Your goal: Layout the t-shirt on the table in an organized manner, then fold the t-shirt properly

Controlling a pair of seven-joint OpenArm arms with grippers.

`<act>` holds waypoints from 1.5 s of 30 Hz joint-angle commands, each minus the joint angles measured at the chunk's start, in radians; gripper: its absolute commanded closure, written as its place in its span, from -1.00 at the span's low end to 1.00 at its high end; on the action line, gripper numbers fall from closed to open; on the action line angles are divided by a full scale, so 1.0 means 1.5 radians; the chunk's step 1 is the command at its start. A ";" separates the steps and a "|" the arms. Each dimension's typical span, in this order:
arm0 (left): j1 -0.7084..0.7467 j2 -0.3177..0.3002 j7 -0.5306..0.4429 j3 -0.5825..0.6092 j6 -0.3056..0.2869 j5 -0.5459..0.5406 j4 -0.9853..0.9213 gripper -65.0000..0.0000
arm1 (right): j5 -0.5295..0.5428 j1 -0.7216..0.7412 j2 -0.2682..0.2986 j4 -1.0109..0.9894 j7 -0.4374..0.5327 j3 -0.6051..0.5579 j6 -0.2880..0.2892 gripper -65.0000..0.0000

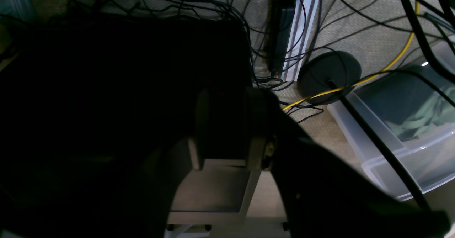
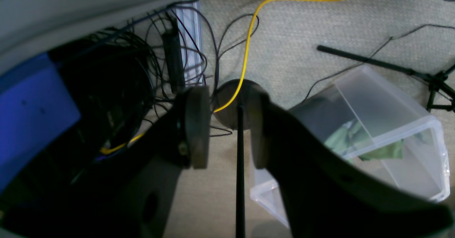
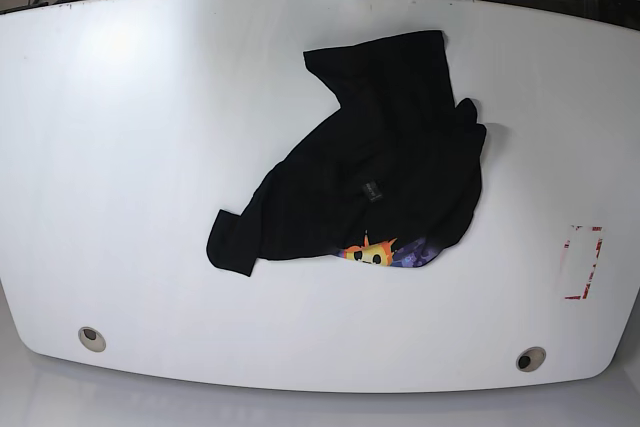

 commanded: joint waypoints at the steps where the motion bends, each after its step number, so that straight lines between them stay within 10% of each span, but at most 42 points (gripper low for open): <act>1: 0.009 -0.003 -0.010 0.001 0.001 0.000 0.001 0.53 | 0.001 -0.012 0.001 0.003 0.024 0.000 0.001 0.43; 16: 0.085 -0.003 -0.140 0.001 0.001 -0.001 0.031 0.53 | 0.002 -0.097 0.001 0.077 0.074 0.003 0.000 0.43; 45: 0.489 -0.036 -0.143 -0.104 -0.001 -0.001 0.626 0.53 | 0.002 -0.447 -0.040 0.671 -0.013 0.002 0.004 0.43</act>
